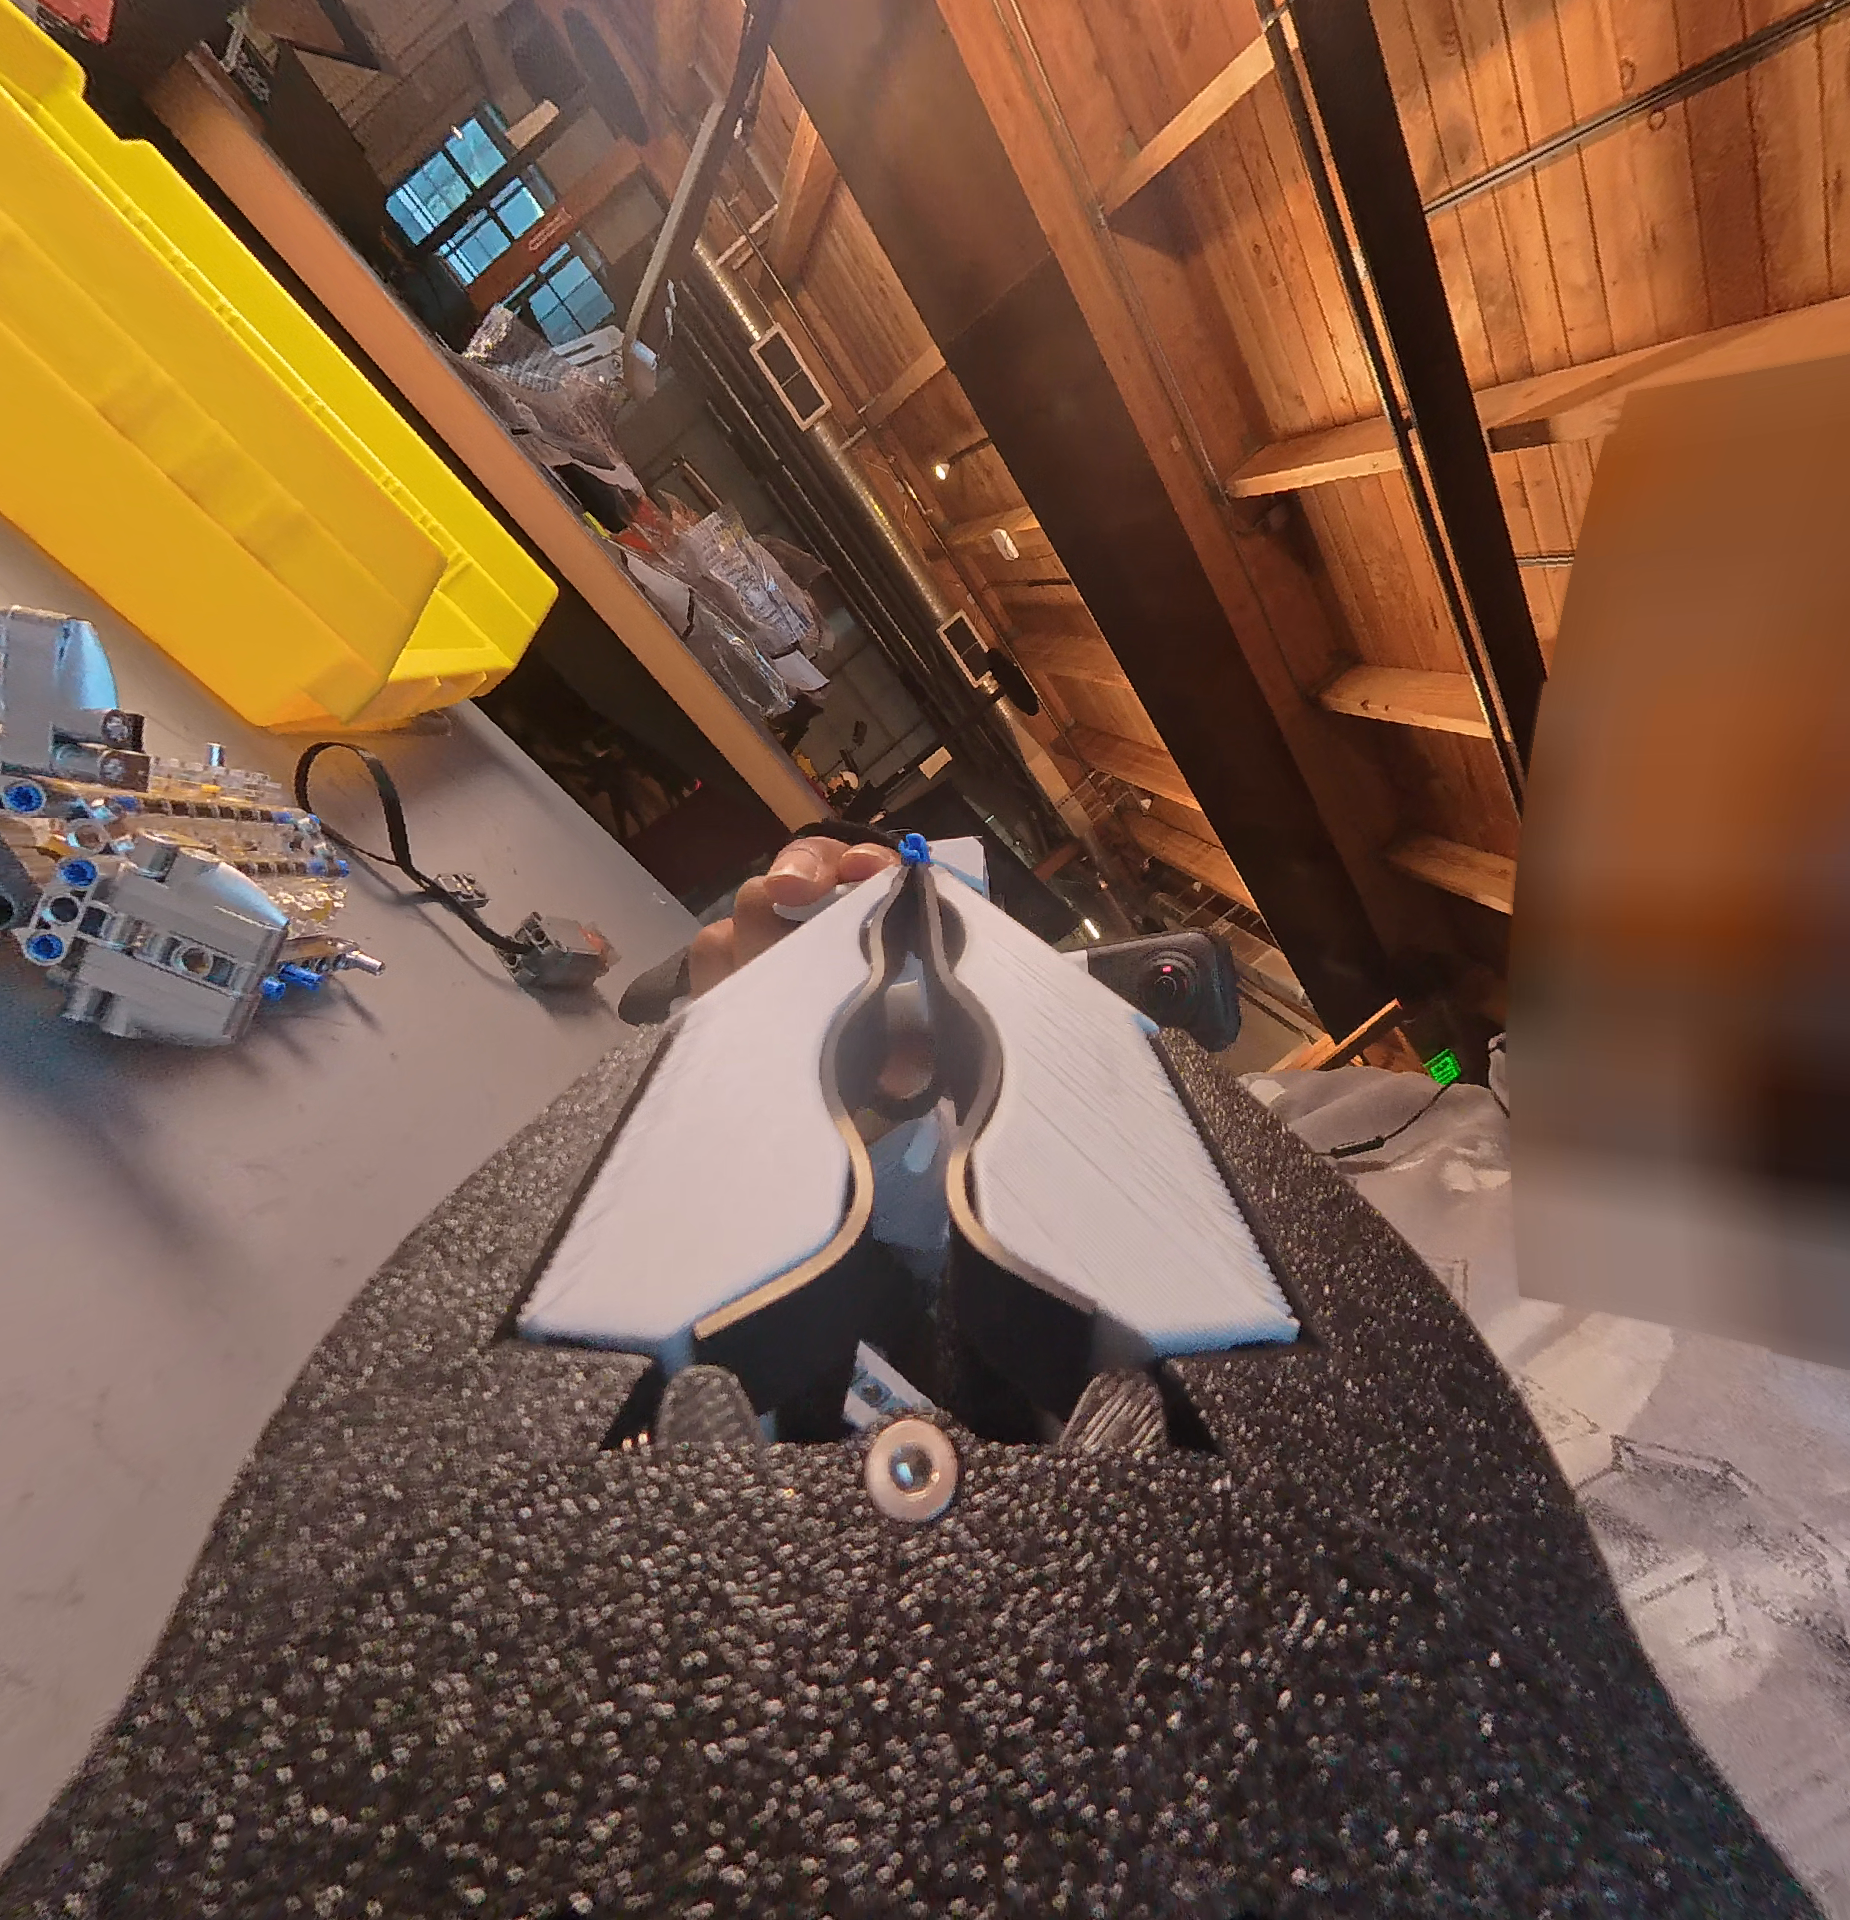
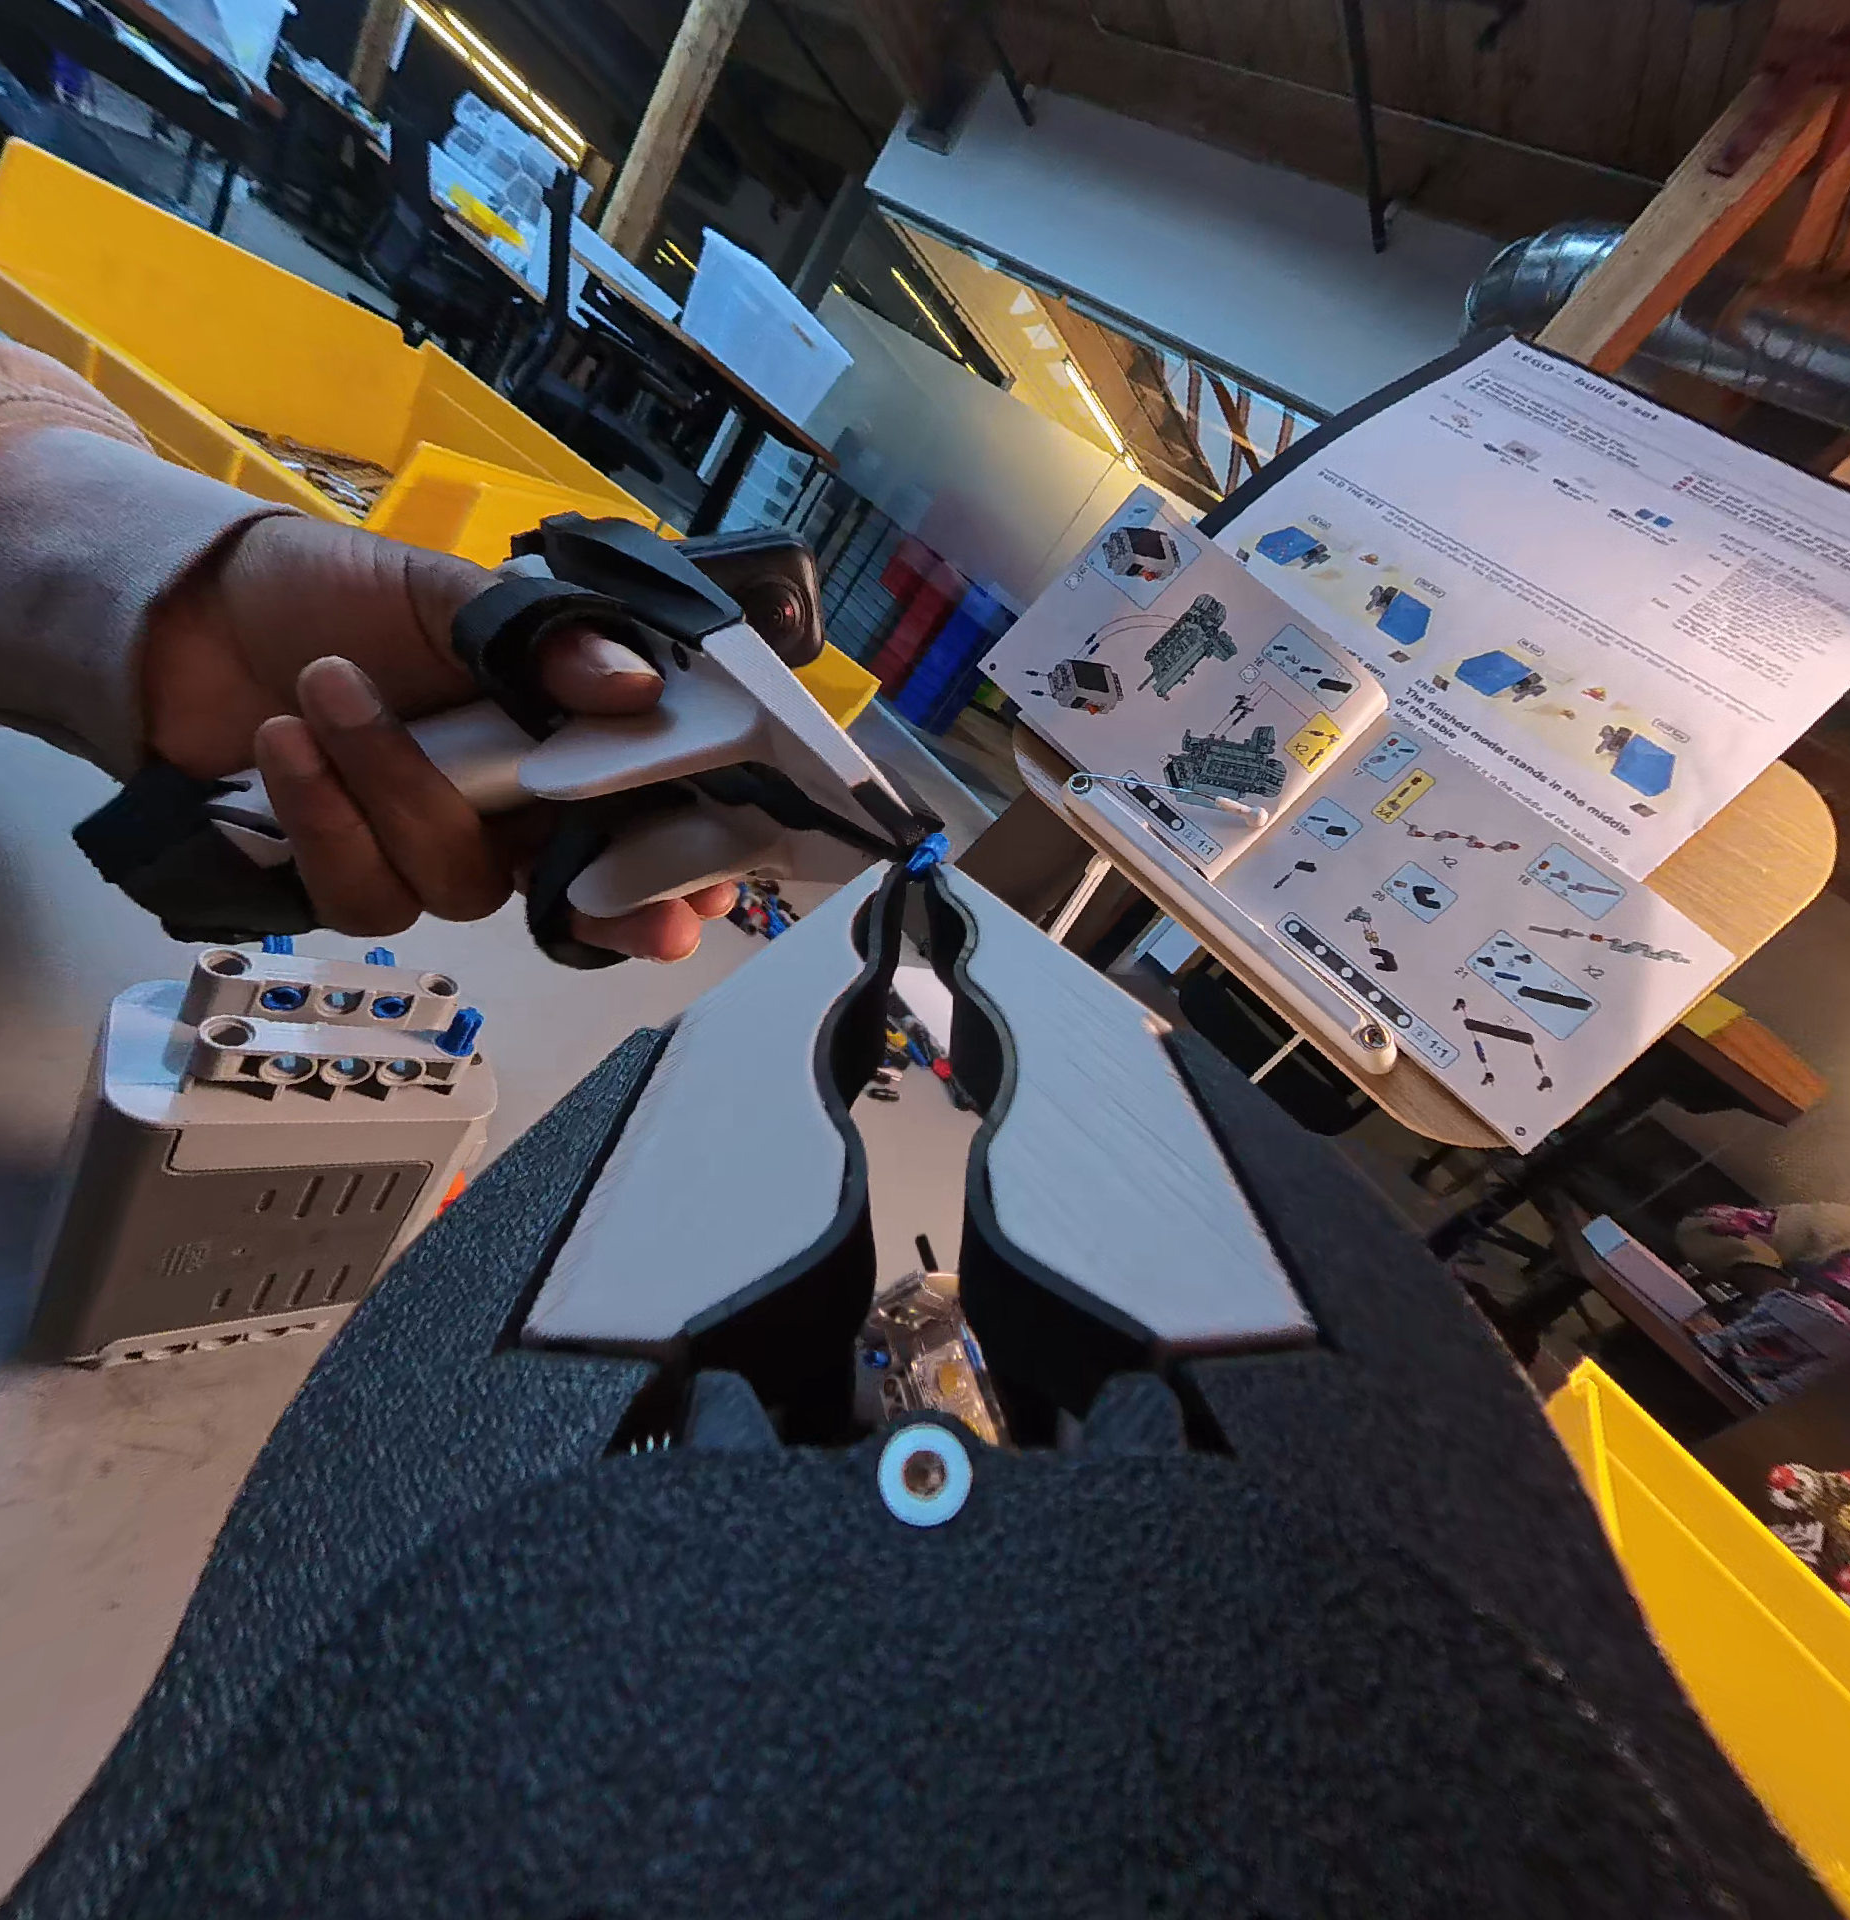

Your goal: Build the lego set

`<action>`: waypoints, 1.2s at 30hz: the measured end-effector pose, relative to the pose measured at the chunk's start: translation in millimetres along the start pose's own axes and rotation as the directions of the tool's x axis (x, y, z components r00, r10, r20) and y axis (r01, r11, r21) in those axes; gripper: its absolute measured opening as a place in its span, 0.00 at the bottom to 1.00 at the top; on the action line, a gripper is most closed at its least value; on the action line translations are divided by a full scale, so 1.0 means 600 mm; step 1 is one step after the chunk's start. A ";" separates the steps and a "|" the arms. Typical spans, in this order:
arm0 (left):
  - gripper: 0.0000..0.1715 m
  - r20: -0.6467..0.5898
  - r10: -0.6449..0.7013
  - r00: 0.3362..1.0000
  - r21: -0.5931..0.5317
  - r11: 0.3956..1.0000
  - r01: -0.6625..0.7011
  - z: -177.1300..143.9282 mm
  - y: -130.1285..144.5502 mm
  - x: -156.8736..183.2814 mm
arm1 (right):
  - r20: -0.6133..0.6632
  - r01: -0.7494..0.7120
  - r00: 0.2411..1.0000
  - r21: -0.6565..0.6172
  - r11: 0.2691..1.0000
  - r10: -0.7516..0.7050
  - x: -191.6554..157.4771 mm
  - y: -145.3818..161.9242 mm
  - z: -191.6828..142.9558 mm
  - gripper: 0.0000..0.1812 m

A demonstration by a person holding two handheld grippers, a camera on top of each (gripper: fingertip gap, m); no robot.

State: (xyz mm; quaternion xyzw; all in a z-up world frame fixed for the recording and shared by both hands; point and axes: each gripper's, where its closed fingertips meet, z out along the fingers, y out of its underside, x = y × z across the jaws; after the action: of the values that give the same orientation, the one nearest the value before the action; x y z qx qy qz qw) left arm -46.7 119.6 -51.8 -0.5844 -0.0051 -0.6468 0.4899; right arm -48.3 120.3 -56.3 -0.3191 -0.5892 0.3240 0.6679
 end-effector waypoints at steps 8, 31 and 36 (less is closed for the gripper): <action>0.05 0.005 0.039 0.999 -0.008 0.999 -0.039 -0.006 -0.003 0.005 | 0.031 -0.044 0.999 0.021 0.999 0.043 -0.008 -0.005 -0.006 0.02; 0.01 -0.030 0.023 0.999 -0.023 0.999 -0.024 0.004 0.012 0.016 | 0.023 -0.008 1.000 0.039 0.999 0.007 -0.013 -0.011 -0.009 0.03; 0.02 -0.034 0.004 0.999 -0.018 1.000 -0.004 0.005 0.011 0.016 | 0.018 0.006 1.000 0.037 0.999 -0.007 -0.012 -0.011 -0.009 0.02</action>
State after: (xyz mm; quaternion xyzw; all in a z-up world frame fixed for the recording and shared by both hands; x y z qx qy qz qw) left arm -38.5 111.7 -47.4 -0.5779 0.0102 -0.6557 0.4858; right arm -43.2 110.4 -55.6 -0.3019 -0.5903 0.3355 0.6692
